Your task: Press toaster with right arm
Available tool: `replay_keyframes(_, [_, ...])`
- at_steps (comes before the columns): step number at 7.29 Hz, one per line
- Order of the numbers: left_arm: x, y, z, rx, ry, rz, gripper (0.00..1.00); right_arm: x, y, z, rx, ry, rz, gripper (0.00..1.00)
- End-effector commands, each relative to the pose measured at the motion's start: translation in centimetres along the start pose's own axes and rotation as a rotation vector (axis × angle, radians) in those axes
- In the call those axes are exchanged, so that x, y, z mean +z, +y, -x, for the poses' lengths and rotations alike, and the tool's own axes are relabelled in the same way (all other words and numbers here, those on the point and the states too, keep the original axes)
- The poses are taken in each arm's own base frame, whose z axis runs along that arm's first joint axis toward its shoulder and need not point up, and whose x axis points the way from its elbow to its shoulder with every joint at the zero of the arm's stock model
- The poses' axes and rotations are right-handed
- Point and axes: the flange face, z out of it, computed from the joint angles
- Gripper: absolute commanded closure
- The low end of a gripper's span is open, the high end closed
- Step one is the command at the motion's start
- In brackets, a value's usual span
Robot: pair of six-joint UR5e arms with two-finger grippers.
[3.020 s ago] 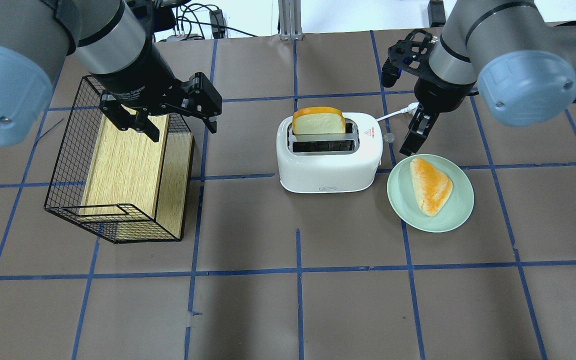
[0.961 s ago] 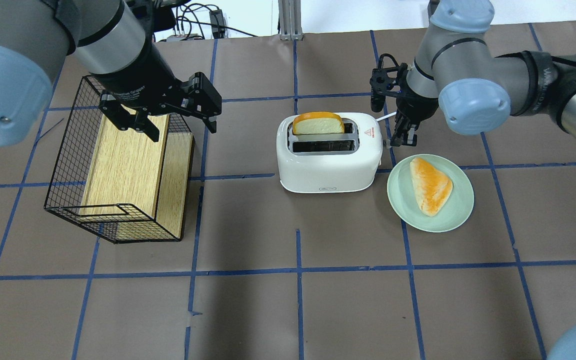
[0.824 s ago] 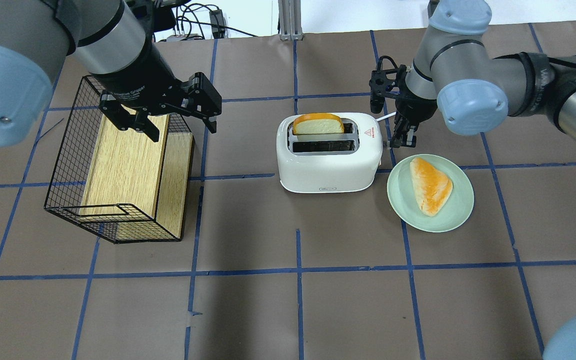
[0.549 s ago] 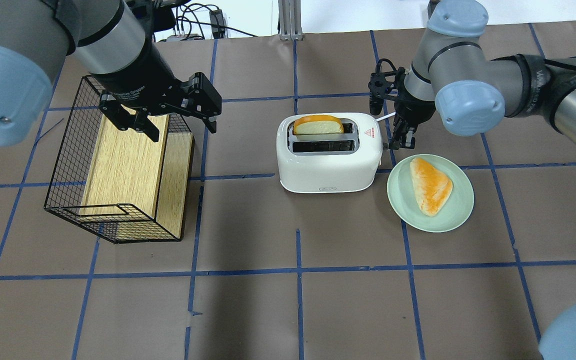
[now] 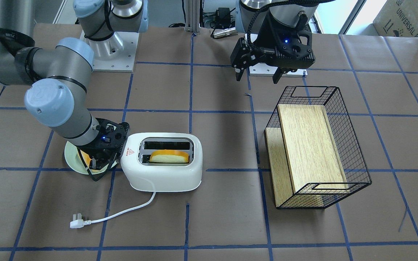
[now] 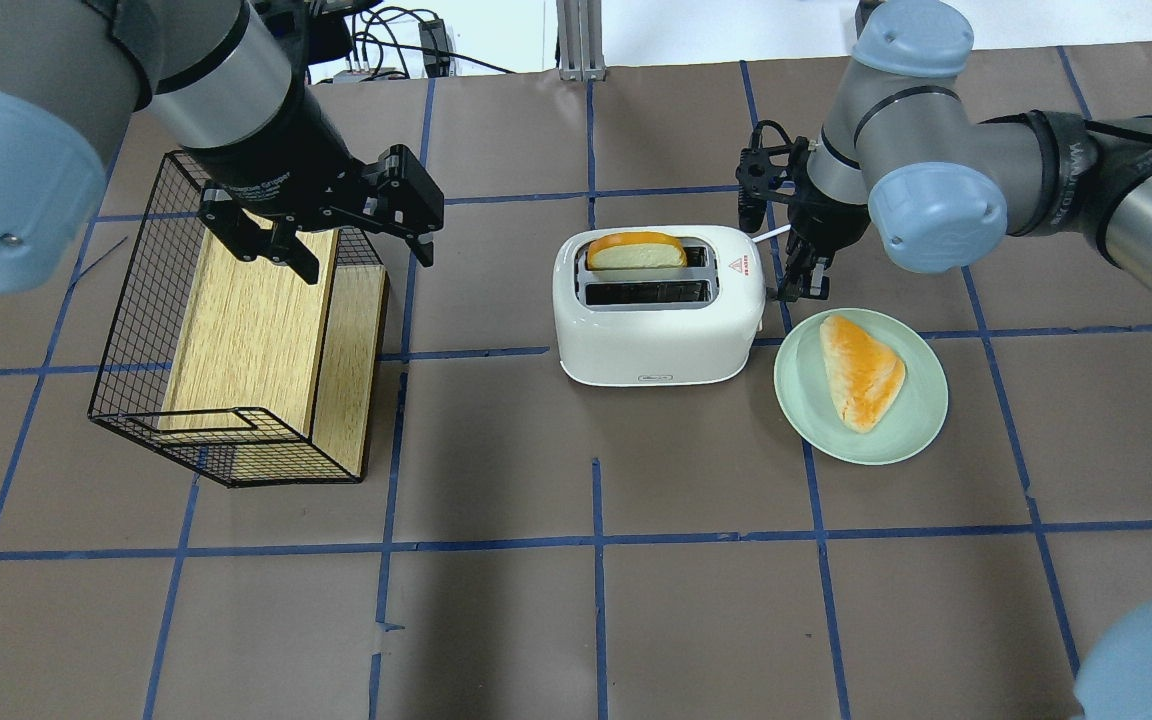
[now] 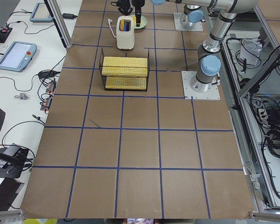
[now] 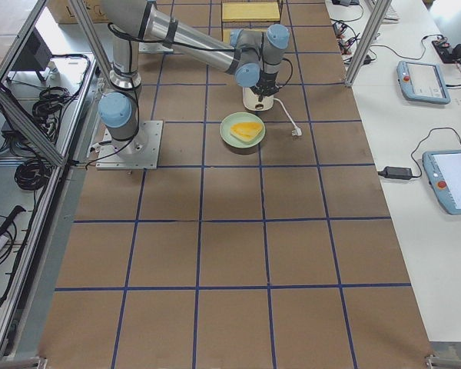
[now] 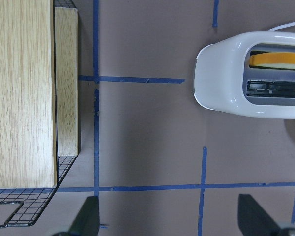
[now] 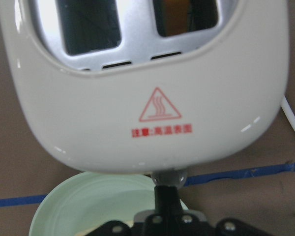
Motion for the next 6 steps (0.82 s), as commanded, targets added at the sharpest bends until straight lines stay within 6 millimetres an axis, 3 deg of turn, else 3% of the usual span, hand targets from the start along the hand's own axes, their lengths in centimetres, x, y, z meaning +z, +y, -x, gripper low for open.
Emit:
replay_keyframes(1, [0.0, 0.0, 0.0, 0.000, 0.002, 0.000, 0.00, 1.0, 0.2, 0.4, 0.000, 0.004, -0.001, 0.92])
replay_keyframes(3, [0.0, 0.0, 0.1, -0.001, 0.000, 0.000, 0.00, -0.3, 0.1, -0.2, -0.004, 0.063, -0.005, 0.92])
replay_keyframes(4, [0.0, 0.0, 0.1, -0.001, 0.000, 0.000, 0.00, -2.3, 0.0, -0.6, -0.003, 0.071, 0.002, 0.89])
replay_keyframes(5, [0.0, 0.0, 0.0, 0.000, 0.000, 0.000, 0.00, -7.5, -0.4, -0.3, 0.005, 0.057, 0.010, 0.88])
replay_keyframes(6, [0.0, 0.0, 0.0, 0.000, 0.002, 0.000, 0.00, -12.6, -0.7, 1.7, 0.036, -0.012, 0.017, 0.82])
